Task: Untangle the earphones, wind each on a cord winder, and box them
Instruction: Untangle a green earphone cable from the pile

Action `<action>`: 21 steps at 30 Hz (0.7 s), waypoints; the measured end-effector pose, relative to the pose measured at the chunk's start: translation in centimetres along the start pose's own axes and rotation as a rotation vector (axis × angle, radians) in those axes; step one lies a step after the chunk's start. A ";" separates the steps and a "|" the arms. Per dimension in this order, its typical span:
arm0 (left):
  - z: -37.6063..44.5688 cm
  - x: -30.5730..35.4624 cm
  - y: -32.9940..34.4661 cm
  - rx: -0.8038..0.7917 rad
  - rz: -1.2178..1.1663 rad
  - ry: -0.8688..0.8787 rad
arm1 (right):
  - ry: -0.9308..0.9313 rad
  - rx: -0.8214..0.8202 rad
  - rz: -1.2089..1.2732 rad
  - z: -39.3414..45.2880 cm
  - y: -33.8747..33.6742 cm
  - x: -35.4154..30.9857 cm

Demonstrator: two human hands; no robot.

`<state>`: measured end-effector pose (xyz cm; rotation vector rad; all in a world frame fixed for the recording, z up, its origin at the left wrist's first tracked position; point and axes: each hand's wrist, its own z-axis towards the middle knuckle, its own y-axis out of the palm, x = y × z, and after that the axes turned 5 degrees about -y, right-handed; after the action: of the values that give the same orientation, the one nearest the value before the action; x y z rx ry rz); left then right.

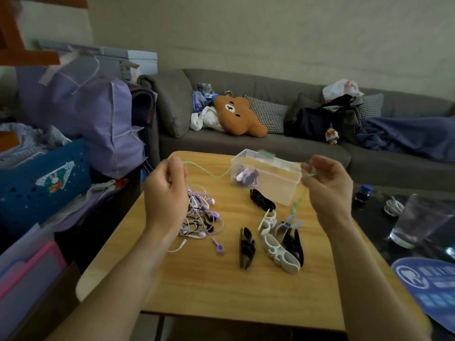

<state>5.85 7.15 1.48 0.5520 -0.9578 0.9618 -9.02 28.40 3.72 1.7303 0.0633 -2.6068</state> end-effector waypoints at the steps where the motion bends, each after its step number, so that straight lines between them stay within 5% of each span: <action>1: -0.3 0.0 0.2 -0.037 0.012 -0.005 | 0.047 -0.050 -0.071 0.0 -0.1 0.4; 6: -2.0 -0.4 1.5 -0.242 0.148 0.021 | 0.069 -0.288 -0.761 0.1 -0.3 0.6; 10: -3.0 -0.6 2.6 -0.376 0.179 0.038 | -0.249 -0.262 -0.469 -1.6 0.8 -1.4; 12: -3.4 -0.5 3.0 -0.425 0.178 0.028 | -0.334 -0.520 -0.303 -2.9 2.2 -2.1; 15: -3.5 -0.2 3.0 -0.467 0.128 0.004 | -0.198 -0.880 -0.140 -4.8 4.1 -1.6; 21: -3.3 0.5 2.7 -0.478 0.098 -0.130 | -0.234 -0.761 -0.204 -4.4 4.4 -0.8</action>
<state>5.02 11.19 0.31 0.1657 -1.2932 0.7522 -4.50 24.21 2.66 1.1850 1.1064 -2.3824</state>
